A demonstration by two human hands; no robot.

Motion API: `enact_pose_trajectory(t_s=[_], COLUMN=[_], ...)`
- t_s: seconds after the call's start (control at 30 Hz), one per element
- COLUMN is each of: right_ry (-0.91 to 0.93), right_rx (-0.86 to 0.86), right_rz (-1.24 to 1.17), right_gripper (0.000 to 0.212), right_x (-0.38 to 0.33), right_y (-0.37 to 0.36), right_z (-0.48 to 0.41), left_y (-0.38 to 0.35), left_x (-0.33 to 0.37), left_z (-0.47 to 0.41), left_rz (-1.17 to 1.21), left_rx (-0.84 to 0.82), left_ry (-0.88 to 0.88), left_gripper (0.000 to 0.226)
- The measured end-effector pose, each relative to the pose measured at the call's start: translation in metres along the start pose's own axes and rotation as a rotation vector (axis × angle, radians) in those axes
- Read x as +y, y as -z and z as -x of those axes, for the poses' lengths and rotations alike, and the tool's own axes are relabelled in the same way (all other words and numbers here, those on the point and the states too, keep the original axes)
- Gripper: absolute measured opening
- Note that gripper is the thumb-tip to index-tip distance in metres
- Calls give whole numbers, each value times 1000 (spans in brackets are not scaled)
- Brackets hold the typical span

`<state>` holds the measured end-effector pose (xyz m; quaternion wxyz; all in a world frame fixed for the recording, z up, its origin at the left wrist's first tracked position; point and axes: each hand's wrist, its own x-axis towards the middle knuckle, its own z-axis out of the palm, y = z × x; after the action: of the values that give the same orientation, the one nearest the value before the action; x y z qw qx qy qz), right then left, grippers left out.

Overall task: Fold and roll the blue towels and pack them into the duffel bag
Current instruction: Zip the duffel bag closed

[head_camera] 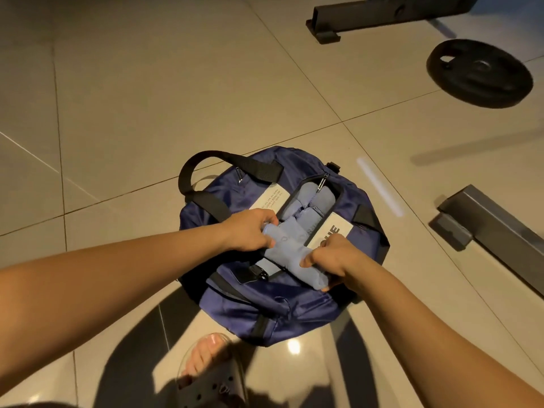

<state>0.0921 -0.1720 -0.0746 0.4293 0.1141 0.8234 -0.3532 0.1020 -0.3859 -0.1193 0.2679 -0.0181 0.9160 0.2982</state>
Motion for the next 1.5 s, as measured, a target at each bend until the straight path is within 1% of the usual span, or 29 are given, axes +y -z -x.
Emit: enact_pose_trajectory(t_s=[0.07, 0.1, 0.13, 0.17, 0.2, 0.23, 0.27, 0.3, 0.37, 0.4, 0.43, 0.5, 0.53, 0.57, 0.63, 0.7, 0.77, 0.83, 0.93, 0.97, 1.03, 1.1, 1.17, 1.3, 1.4, 1.5], right_ry=[1, 13, 29, 46, 66, 85, 99, 105, 124, 148, 180, 243, 262, 272, 320, 398, 451, 467, 461, 465, 502, 533, 546, 569, 519, 470], right_rx=[14, 18, 21, 22, 18, 9, -5, -28, -93, -134, -171, -219, -220, -205, -157, -110, -117, -122, -91, -74, -64, -86, -111, -144, -166, -219], right_rz=[11, 15, 14, 11, 5, -2, -13, -37, -129, -176, -209, -227, -227, -206, -27, 297, 596, 771, 971, 1003, 994, 953, 944, 918, 883, 804], right_gripper=[30, 28, 26, 26, 26, 26, 26, 24, 24, 24, 22, 12, 16, 22, 28, 43, 55, 54, 44, 42, 34, 23, 19, 19, 21, 22], right_x=[-3, -4, -5, -6, -6, -5, -3, 0, 4, 4, 3, -3, -6, -9, -11, -12, -17, -21, -23, -22, -19, -14, -4, 18, 22, 21], right_y=[0, 2, 5, 8, 12, 17, 21, 25, 27, 26, 22, 14, 11, 10, 8, 8, 9, 11, 12, 12, 14, 20, 28, 46, 52, 48], right_z=[-3, -5, -5, -5, -4, -2, -1, 0, 1, 1, -1, -4, -7, -10, -19, -26, -26, -28, -27, -27, -25, -20, -14, 3, 18, 27], left_y=[1, 4, 8, 12, 17, 22, 28, 36, 51, 58, 65, 76, 81, 85, 94, 98, 98, 96, 93, 92, 91, 88, 84, 68, 56, 46], left_x=[2, 7, 13, 20, 26, 31, 34, 36, 33, 29, 25, 9, -1, -12, -30, -40, -40, -35, -29, -28, -26, -22, -18, -4, 7, 17], left_z=[3, 4, 5, 5, 3, -1, -4, -7, -11, -13, -13, -14, -14, -14, -12, -10, -9, -10, -15, -16, -18, -20, -23, -29, -32, -37], left_rz=[-264, -321, -283, -175, -80, -36, -33, -23, 54, 90, 104, 94, 83, 71, 43, 47, 56, 38, 32, 37, 47, 60, 68, 60, 66, 74], left_rx=[60, 60, 4, -97, -213, -306, -367, -403, -448, -462, -477, -483, -465, -437, -375, -352, -349, -341, -331, -333, -332, -348, -373, -417, -446, -478], left_ry=[-169, -266, -312, -287, -225, -174, -146, -127, -102, -85, -74, -55, -43, -26, 15, 42, 59, 64, 80, 81, 76, 60, 44, 2, -35, -50], left_gripper=[41, 48, 55, 62, 69, 72, 71, 63, 41, 35, 31, 30, 31, 31, 30, 29, 28, 28, 26, 25, 25, 24, 21, 18, 16, 26])
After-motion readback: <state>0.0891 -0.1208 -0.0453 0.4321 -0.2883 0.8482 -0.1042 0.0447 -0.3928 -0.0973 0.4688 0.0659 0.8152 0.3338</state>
